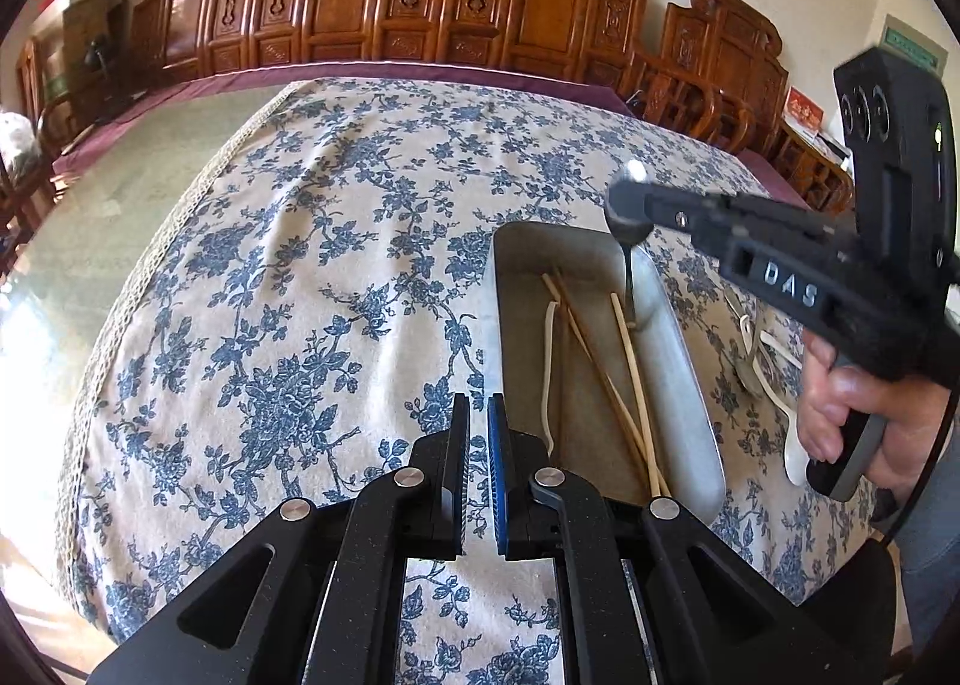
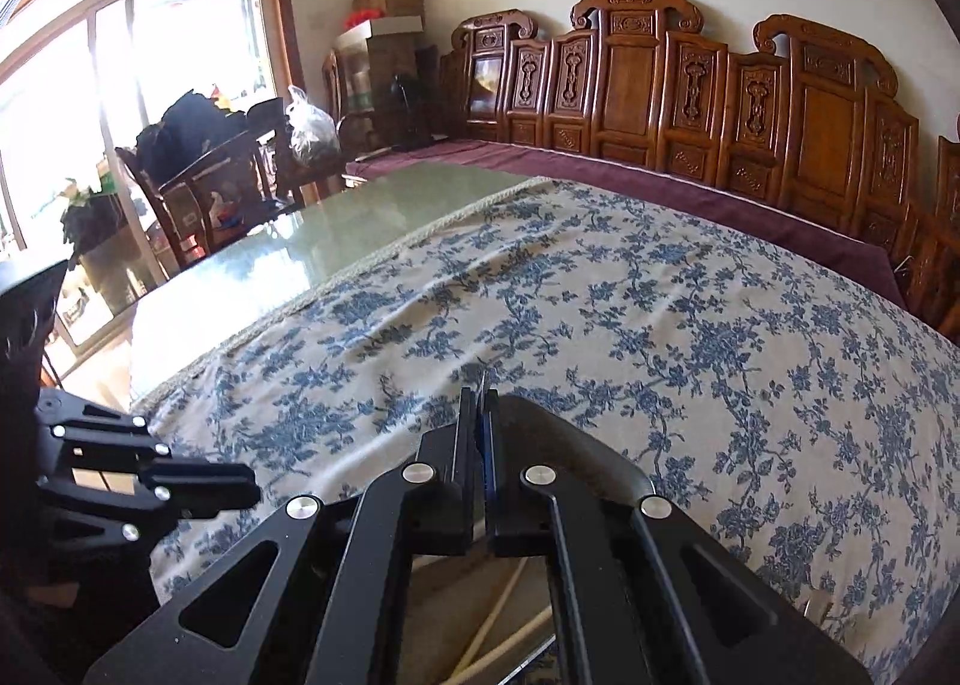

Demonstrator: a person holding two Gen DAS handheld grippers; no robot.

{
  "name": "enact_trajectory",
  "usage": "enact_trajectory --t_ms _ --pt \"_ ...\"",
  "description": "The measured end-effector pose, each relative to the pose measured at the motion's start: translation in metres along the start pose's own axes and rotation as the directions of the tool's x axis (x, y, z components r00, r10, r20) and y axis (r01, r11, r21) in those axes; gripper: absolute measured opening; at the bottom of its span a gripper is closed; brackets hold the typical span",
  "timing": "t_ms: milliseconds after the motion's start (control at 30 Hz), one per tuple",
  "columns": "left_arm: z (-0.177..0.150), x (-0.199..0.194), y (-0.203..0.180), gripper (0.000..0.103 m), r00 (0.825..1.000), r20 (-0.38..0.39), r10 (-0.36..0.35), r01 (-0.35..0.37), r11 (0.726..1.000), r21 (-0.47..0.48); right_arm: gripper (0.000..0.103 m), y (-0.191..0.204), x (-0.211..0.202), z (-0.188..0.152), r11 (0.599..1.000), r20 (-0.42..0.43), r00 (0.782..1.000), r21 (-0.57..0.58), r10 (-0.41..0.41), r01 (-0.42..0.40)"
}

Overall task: Organize utensils
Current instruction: 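Lower the chopstick into the tray and open the left gripper while the right gripper carries the metal spoon over, then lower the metal spoon into the tray and open the right gripper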

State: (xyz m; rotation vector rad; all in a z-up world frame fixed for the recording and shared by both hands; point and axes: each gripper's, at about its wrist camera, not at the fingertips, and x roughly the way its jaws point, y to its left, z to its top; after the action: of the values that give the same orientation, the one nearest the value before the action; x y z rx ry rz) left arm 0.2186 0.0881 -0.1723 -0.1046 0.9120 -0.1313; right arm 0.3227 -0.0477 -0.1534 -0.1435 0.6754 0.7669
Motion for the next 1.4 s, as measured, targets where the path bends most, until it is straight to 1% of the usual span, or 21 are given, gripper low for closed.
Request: enact_trajectory --t_ms 100,367,533,600,767,867,1000,1167,1400 --pt "-0.001 0.0 -0.002 0.005 1.0 0.001 -0.002 0.002 1.0 0.007 0.003 -0.001 -0.006 -0.01 1.0 -0.002 1.0 0.0 0.015 -0.015" --pt "0.0 0.002 -0.004 0.005 1.0 0.004 -0.007 0.007 1.0 0.013 0.003 0.007 -0.027 -0.03 1.0 -0.014 1.0 0.01 0.017 -0.016" --pt "0.0 0.0 -0.006 0.005 1.0 0.008 -0.012 0.012 1.0 0.017 0.005 0.017 -0.036 -0.048 1.0 -0.042 0.999 0.015 0.012 -0.012" --pt "0.0 -0.001 -0.007 0.005 1.0 0.01 -0.015 0.015 1.0 0.019 0.006 0.022 -0.038 -0.055 1.0 -0.055 0.998 0.006 -0.001 0.001" --pt "0.0 -0.002 -0.009 0.005 1.0 0.013 -0.018 0.017 1.0 0.024 0.008 0.029 -0.031 -0.069 0.999 -0.106 0.993 0.01 -0.052 0.053" --pt "0.0 -0.001 -0.009 0.005 1.0 0.012 -0.018 0.018 1.0 0.024 0.009 0.027 -0.024 -0.073 0.996 -0.132 0.987 0.023 -0.087 0.09" --pt "0.0 -0.002 -0.01 0.005 1.0 0.012 -0.02 0.02 0.999 0.025 0.009 0.022 -0.017 -0.074 0.991 -0.157 0.982 0.056 -0.109 0.119" --pt "0.0 -0.002 -0.01 0.005 1.0 0.013 -0.02 0.02 0.999 0.027 0.013 0.017 -0.008 -0.077 0.987 -0.195 0.975 0.091 -0.109 0.129" --pt "0.001 -0.001 -0.014 0.005 1.0 0.011 -0.025 0.025 0.999 0.033 0.013 0.021 -0.013 -0.08 0.99 -0.189 0.978 0.096 -0.085 0.105"
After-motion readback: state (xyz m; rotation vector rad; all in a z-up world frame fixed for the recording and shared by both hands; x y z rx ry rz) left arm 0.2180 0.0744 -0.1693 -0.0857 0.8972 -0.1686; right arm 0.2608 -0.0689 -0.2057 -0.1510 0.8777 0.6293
